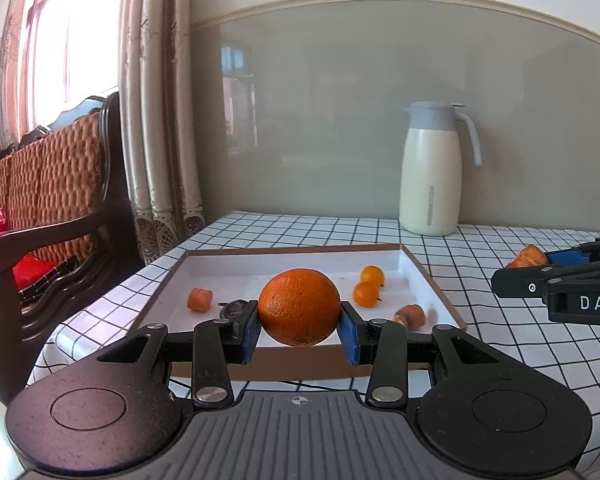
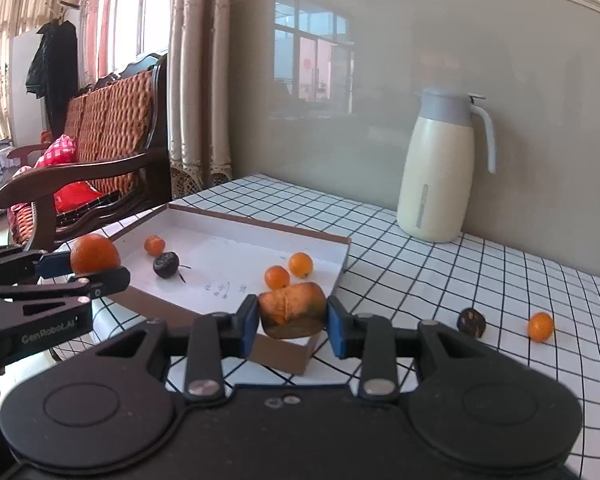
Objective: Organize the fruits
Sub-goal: 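Carry the large orange and yellow-brown fruit over the cardboard box, then hold both fruits above the box and lower them toward its floor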
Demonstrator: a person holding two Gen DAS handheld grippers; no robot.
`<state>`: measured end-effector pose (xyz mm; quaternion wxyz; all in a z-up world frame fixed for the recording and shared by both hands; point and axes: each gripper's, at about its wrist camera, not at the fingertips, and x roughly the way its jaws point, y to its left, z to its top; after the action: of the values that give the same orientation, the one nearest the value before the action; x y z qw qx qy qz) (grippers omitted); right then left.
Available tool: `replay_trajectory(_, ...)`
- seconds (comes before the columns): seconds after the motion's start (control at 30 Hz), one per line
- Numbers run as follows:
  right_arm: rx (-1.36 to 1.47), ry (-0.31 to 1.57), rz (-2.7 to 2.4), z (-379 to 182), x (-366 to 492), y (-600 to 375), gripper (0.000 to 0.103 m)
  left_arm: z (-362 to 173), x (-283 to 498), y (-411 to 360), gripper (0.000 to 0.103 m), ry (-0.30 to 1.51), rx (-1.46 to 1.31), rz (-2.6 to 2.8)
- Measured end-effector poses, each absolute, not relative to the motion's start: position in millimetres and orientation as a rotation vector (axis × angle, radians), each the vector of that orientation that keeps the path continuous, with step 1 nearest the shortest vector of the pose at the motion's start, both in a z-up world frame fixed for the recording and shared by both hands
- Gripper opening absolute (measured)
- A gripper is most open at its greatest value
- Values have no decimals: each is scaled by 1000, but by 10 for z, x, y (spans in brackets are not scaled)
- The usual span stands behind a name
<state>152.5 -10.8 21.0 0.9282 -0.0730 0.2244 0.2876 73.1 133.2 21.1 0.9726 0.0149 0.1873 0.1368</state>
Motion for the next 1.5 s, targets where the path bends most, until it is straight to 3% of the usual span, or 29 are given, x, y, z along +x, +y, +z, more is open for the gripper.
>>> replay_trajectory(1.5, -175, 366, 622, 498, 1946, 321, 27, 453, 1175, 2025, 41, 313, 35, 381)
